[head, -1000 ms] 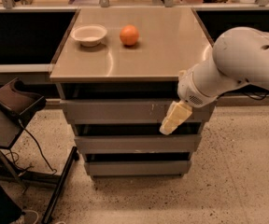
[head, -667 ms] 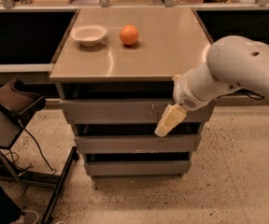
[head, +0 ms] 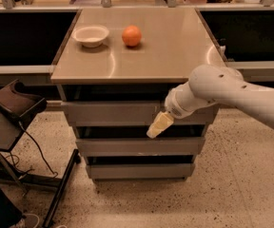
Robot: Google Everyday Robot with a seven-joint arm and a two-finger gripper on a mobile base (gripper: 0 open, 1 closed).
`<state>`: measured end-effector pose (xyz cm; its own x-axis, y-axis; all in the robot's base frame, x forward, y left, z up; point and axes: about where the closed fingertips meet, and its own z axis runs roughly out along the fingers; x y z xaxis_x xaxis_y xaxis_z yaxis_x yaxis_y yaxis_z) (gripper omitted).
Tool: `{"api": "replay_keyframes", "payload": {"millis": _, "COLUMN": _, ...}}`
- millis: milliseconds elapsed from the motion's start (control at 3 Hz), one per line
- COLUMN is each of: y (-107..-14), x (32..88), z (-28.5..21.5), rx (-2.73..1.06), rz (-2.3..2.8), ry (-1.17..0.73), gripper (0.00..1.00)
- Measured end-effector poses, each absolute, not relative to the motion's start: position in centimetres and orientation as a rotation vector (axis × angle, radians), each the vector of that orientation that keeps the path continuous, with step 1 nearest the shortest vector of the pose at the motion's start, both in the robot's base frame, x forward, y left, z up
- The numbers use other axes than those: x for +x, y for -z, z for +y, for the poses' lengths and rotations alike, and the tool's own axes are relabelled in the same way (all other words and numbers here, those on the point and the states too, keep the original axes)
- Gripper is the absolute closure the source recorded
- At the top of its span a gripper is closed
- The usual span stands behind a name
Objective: Open top drawer
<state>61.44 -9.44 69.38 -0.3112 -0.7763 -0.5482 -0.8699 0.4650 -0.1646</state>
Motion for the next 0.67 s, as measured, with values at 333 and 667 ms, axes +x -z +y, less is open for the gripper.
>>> {"api": "replay_keyframes", "payload": {"millis": 333, "y": -68.8, "x": 61.6, "z": -9.4, "rx": -1.355, "rz": 2.158, "ry": -0.222, "gripper": 0.0}}
{"api": "replay_keyframes", "payload": {"millis": 667, "y": -67.3, "x": 62.6, "z": -8.3, "rx": -1.376, "rz": 2.146, "ry": -0.237, "gripper": 0.0}}
